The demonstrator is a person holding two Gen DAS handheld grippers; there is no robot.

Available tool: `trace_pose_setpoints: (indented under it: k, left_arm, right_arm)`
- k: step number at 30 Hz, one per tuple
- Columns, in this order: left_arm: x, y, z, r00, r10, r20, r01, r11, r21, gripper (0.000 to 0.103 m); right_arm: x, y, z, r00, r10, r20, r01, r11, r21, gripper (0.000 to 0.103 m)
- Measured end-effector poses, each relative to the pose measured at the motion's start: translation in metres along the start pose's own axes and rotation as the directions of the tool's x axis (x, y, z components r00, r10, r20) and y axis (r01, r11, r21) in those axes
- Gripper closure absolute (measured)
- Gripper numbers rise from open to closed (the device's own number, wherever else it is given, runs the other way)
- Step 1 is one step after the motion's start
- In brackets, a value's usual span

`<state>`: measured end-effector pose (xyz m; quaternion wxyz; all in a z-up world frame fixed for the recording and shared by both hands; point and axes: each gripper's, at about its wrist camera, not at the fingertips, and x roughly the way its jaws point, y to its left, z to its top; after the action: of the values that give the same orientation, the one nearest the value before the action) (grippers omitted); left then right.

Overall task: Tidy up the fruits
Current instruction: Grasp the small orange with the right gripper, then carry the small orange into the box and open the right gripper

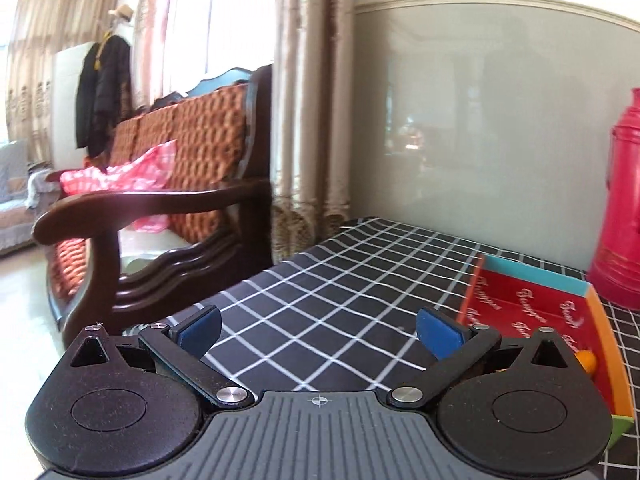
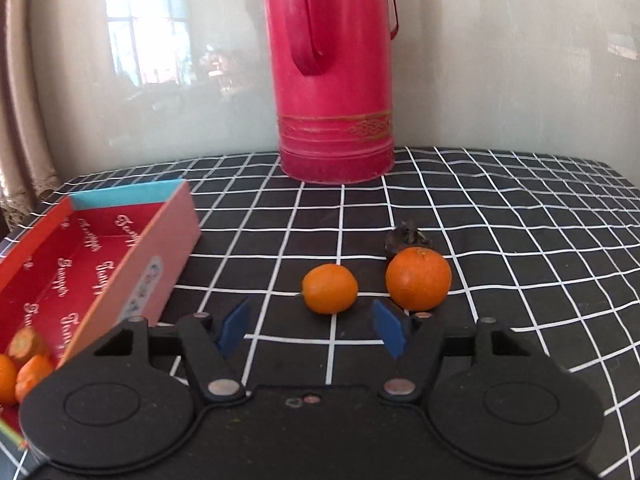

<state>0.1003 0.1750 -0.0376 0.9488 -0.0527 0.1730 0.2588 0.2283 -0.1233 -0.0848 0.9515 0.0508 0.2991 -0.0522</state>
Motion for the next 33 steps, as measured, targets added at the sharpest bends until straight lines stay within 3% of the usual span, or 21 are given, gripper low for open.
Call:
trace_pose_setpoints:
  k: [7,15,20,29,33]
  left_arm:
    - [0.006,0.016,-0.001,1.0,0.014,-0.02,-0.015,0.999,-0.036,0.0]
    - [0.004,0.009,-0.001,1.0,0.012,-0.007,-0.012,1.0,-0.016,0.0]
    - [0.005,0.009,-0.002,1.0,0.017,-0.013,-0.018,1.0,-0.012,0.0]
    - [0.005,0.01,-0.002,1.0,0.021,-0.02,-0.021,1.0,-0.02,0.0]
    - [0.005,0.01,-0.002,1.0,0.021,-0.023,-0.021,1.0,-0.02,0.0]
  right_arm:
    - [0.016,-0.001,0.005,0.999,-0.033,-0.037,0.032,0.999,-0.007,0.048]
    - [0.02,0.004,0.006,0.998,-0.053,-0.029,0.051,0.997,-0.06,0.069]
    - [0.022,0.006,0.007,0.998,-0.054,-0.024,0.052,0.995,-0.085,0.073]
    - [0.005,0.015,0.006,0.999,0.018,0.028,-0.014,0.993,-0.119,0.073]
    - [-0.013,0.026,0.007,0.991,0.108,0.084,-0.095,0.985,-0.142,0.073]
